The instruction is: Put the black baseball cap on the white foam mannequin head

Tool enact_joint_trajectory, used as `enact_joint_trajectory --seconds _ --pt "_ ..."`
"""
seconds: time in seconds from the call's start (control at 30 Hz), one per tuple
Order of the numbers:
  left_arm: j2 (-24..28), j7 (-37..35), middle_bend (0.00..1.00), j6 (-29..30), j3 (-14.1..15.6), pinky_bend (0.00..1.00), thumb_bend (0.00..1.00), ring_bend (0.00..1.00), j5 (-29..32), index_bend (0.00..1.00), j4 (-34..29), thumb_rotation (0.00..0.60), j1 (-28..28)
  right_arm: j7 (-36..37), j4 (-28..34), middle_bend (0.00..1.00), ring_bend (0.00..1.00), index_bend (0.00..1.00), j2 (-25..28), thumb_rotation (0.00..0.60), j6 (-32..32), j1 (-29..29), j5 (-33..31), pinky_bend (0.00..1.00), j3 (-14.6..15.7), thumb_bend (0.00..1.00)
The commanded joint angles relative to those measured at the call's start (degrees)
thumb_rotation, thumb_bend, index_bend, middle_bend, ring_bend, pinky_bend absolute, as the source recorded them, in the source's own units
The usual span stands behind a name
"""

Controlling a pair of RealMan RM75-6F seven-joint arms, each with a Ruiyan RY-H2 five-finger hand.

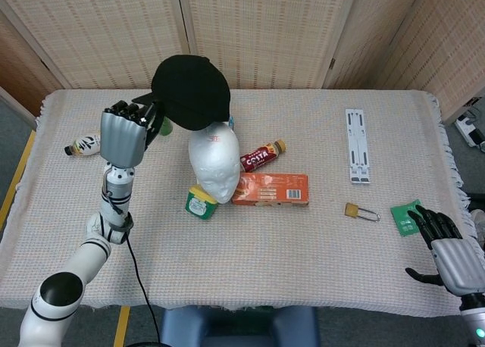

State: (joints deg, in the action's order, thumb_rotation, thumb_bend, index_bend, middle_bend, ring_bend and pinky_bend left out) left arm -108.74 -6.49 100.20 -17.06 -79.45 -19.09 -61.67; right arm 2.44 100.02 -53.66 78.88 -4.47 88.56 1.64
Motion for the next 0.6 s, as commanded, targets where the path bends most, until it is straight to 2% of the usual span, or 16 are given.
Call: enact_joint_trajectory --seconds 0.03,0.33,0.6 --pt "-0.62 1.12 1.00 0.76 0.83 1.00 0.52 1.00 -1.04 0.73 -1.35 0.600 -0.40 0.52 -0.07 0.00 0.00 0.00 0.23 0.600 0.35 0.11 0.45 0.00 0.10 0.00" --pt "-1.17 2.90 1.00 2.38 2.11 1.00 0.52 1.00 -2.84 0.74 -4.66 0.600 0.77 1.86 -0.13 0.00 0.00 0.00 0.78 0.600 1.10 0.31 1.36 0.00 0.18 0.00" --pt "-1.87 2.73 1.00 5.43 4.73 1.00 0.52 1.00 -4.50 0.74 -8.79 0.600 7.02 2.14 -0.08 0.00 0.00 0.00 0.91 0.600 2.19 0.77 2.71 0.00 0.53 0.00"
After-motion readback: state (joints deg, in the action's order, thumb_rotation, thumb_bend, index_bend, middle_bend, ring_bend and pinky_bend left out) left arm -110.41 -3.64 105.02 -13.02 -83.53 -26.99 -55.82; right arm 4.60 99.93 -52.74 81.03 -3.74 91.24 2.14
